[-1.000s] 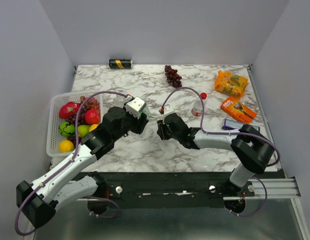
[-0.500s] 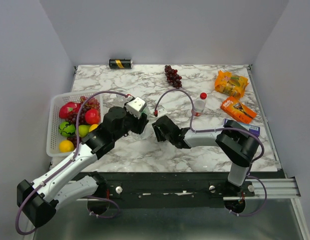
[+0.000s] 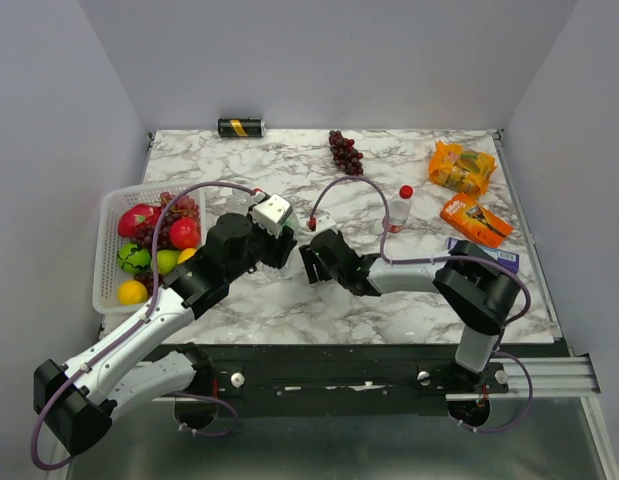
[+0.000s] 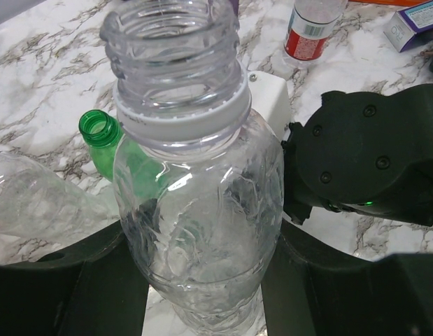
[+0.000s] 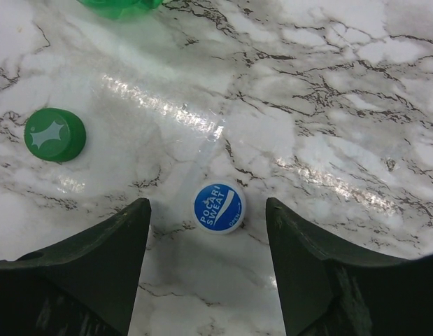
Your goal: Unscrew the bottle caps
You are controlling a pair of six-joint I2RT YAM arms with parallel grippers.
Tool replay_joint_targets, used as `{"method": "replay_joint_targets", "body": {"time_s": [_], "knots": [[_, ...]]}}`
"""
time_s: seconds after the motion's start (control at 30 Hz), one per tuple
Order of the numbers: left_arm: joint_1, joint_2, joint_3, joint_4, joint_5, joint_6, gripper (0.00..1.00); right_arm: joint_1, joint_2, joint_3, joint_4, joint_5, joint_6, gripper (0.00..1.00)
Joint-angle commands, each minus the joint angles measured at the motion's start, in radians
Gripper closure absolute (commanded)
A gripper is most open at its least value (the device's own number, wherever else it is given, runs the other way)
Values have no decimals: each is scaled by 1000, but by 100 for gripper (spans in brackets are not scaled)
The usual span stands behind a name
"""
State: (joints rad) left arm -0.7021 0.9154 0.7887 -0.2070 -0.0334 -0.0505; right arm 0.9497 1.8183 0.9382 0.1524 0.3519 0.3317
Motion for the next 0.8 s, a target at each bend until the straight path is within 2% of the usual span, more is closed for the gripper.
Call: {"method": "replay_joint_targets", "body": {"time_s": [0.0, 0.13, 0.23, 0.43, 0.53, 0.77], "knots": [[-2, -20, -6, 38, 32, 14, 69, 8, -158, -51, -25, -19, 13, 25], [-17, -24, -11, 55, 125, 28, 69, 3, -393, -124, -65, -88, 9, 25], [-36, -24, -13, 60, 171, 44, 69, -31, -559, -119, -184, -168, 7, 25], [-82, -1, -3, 52, 322, 89, 69, -183, -789, -52, -347, -499, 1, 26], [-94, 16, 4, 40, 385, 97, 69, -203, -832, -13, -376, -609, 3, 26], [-129, 54, 24, 6, 400, 113, 69, -203, -840, 80, -379, -789, 33, 28]]}}
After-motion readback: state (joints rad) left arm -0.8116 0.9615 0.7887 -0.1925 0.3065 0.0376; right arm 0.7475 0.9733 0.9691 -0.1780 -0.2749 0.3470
